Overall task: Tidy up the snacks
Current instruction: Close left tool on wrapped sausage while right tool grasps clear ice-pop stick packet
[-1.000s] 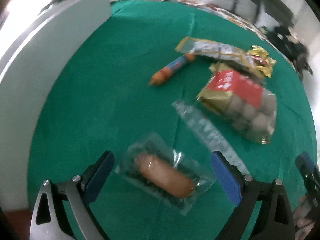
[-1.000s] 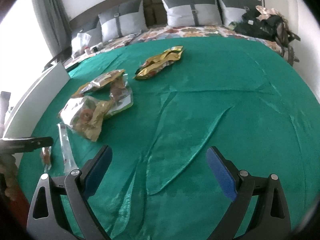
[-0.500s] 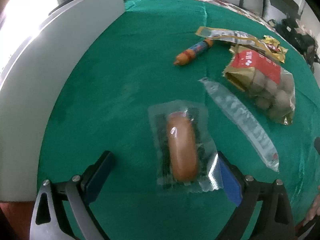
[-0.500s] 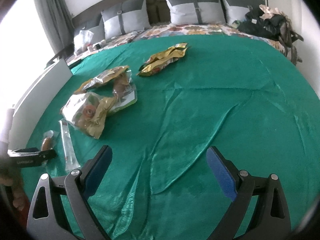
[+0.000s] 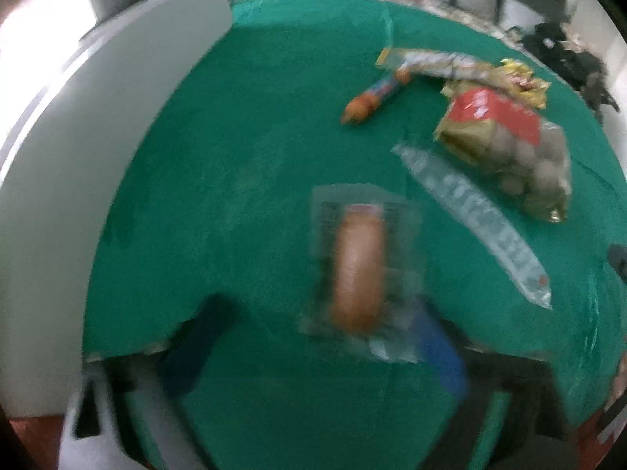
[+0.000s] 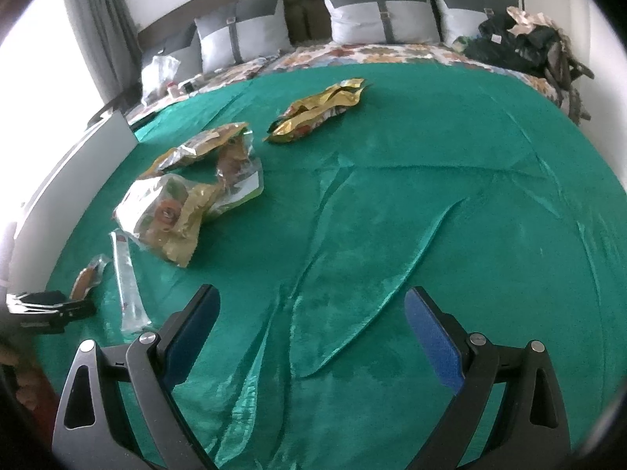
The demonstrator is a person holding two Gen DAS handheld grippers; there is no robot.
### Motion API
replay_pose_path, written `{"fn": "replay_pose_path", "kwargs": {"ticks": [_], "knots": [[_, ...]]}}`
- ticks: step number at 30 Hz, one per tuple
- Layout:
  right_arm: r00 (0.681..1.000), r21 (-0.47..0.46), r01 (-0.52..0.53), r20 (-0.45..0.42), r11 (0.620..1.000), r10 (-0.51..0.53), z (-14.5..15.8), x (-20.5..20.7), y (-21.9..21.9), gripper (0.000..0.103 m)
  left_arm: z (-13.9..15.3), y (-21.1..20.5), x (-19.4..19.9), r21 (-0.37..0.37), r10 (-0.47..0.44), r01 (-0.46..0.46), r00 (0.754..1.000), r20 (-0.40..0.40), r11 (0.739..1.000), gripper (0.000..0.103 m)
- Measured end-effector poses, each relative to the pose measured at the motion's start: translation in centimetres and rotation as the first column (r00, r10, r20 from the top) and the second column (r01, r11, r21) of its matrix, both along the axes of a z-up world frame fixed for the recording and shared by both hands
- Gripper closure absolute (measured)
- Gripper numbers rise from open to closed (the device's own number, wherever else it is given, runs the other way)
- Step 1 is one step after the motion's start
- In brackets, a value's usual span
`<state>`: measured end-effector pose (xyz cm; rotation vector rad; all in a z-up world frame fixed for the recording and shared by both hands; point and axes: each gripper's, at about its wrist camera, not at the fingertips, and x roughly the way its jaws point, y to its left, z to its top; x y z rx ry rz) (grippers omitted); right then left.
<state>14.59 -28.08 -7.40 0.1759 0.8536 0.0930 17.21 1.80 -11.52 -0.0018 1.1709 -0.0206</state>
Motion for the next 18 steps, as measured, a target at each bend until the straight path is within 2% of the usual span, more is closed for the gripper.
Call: {"fn": "replay_pose_path", "kwargs": {"ticks": [1, 2, 3, 5, 9, 11, 13, 15, 16, 18], "knots": [[1.0, -0.002, 0.001, -0.001, 1.0, -0.001, -0.1, 0.0, 0.0, 0.006, 0.4, -0.1, -0.2, 0.005, -0.021, 0.021, 1.0, 0.014, 1.0, 0.06], [1.0, -0.005, 0.002, -0.002, 1.0, -0.002, -0.1, 0.0, 0.0, 0.006, 0.6, -0.2, -0.2, 0.003, -0.034, 0.034, 0.999, 0.015, 0.999, 0.078], [1.0, -0.006, 0.004, -0.003, 1.0, -0.004, -0.2, 0.0, 0.0, 0.006, 0.7, -0.2, -0.3, -0.006, -0.051, 0.051, 0.999, 0.016, 0.999, 0.085], [1.0, -0.005, 0.002, -0.007, 1.0, -0.002, -0.4, 0.0, -0.1, 0.006, 1.0, 0.1, -0.5, -0.019, -0.062, 0.063, 0.998, 0.03, 0.998, 0.085], [1.0, 0.036, -0.014, -0.024, 0.999, 0.015, -0.7, 0.0, -0.2, 0.006, 1.2, 1.2, -1.1, -0.098, -0.044, 0.05, 0.997, 0.064, 0.994, 0.085], [0.998, 0.136, -0.047, -0.045, 0.99, 0.054, -0.7, 0.0, -0.4, 0.006, 1.5, 2.1, -1.4, -0.143, -0.034, 0.044, 0.997, 0.07, 0.989, 0.086], [0.993, 0.272, -0.074, -0.07, 0.96, 0.097, -0.6, 0.0, -0.3, 0.006, 1.5, 2.7, -1.7, -0.177, -0.025, 0.039, 0.996, 0.08, 0.984, 0.086], [0.981, 0.42, -0.114, -0.097, 0.9, 0.169, -0.1, 0.6, 1.3, 0.006, 1.5, 3.5, -2.0, -0.208, -0.016, 0.033, 0.996, 0.083, 0.978, 0.086], [0.972, 0.414, -0.148, -0.106, 0.898, 0.209, 0.3, 1.1, 2.8, 0.006, 1.4, 3.8, -2.1, -0.224, -0.012, 0.03, 0.997, 0.082, 0.974, 0.086], [0.941, 0.32, -0.252, -0.139, 0.913, 0.308, 0.9, 2.4, 7.0, 0.007, 1.4, 3.8, -2.0, -0.248, -0.009, 0.029, 0.996, 0.083, 0.968, 0.086]]}}
